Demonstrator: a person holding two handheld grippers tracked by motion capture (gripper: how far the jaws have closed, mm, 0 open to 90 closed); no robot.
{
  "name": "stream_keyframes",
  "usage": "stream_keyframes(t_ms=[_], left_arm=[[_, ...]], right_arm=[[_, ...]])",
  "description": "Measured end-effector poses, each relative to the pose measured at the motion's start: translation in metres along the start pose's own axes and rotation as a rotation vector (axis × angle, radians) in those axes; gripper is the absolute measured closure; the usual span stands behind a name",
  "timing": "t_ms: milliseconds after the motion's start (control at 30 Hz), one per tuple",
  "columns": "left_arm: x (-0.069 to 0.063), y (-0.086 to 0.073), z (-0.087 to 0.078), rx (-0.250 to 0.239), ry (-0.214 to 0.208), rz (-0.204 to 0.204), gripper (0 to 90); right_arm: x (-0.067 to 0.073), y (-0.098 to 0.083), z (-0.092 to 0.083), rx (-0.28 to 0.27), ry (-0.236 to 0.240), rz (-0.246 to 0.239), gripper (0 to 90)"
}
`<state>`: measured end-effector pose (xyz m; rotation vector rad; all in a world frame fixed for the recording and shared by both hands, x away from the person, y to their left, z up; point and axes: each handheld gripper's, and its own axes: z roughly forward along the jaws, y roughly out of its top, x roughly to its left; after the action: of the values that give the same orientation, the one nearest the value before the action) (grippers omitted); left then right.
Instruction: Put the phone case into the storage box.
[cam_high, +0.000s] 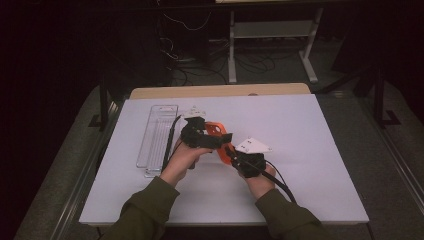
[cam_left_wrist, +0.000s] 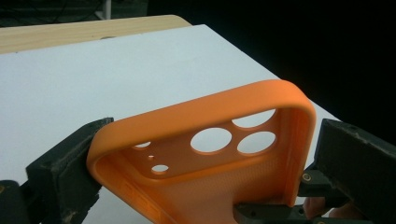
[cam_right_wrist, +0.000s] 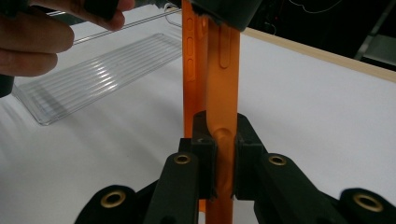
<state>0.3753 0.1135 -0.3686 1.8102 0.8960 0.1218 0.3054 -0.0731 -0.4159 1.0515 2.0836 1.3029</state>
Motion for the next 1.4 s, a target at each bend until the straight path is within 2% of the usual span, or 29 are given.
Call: stream_keyframes(t_ms=[167, 300, 567, 833, 1033, 1200, 1267, 1400], left_arm=[[-0.0001, -0.0002, -0.0003, -0.005, -0.003, -0.017, 0.0], [0.0002, -0.0002, -0.0003, -0.001, -0.002, -0.009, 0.0], [0.0005, -0.0004, -0.0018, -0.019, 0.012, -0.017, 5.8], [0.0013, 0.0002, -0.0051, -0.032, 0.011, -0.023, 11.6], [0.0009, 0.0001, -0.005, -0.035, 0.011, -0.023, 12.2], [0.0006, 0.0006, -0.0058, -0.043, 0.009, -0.004, 12.7], [0.0002, 0.0012, -0.0066, -0.041, 0.015, 0.026, 13.2], [-0.0011, 0.0014, -0.0068, -0.045, 0.015, 0.041, 13.9]], right_arm=[[0.0004, -0.0006, 0.0008, 0.001, 0.0, -0.012, 80.5], [0.0014, -0.0009, 0.0013, 0.007, 0.002, -0.013, 80.5], [0.0017, -0.0012, 0.0018, 0.012, 0.007, -0.012, 80.4], [0.0028, -0.0013, 0.0017, 0.015, 0.01, -0.03, 80.3], [0.0026, -0.0015, 0.0018, 0.017, 0.012, -0.028, 80.2], [0.0023, -0.0011, 0.0016, 0.013, 0.013, -0.032, 79.9], [0.0021, -0.001, 0.0013, 0.015, 0.015, -0.029, 79.6], [0.0017, -0.0008, 0.0016, 0.014, 0.014, -0.026, 78.7]])
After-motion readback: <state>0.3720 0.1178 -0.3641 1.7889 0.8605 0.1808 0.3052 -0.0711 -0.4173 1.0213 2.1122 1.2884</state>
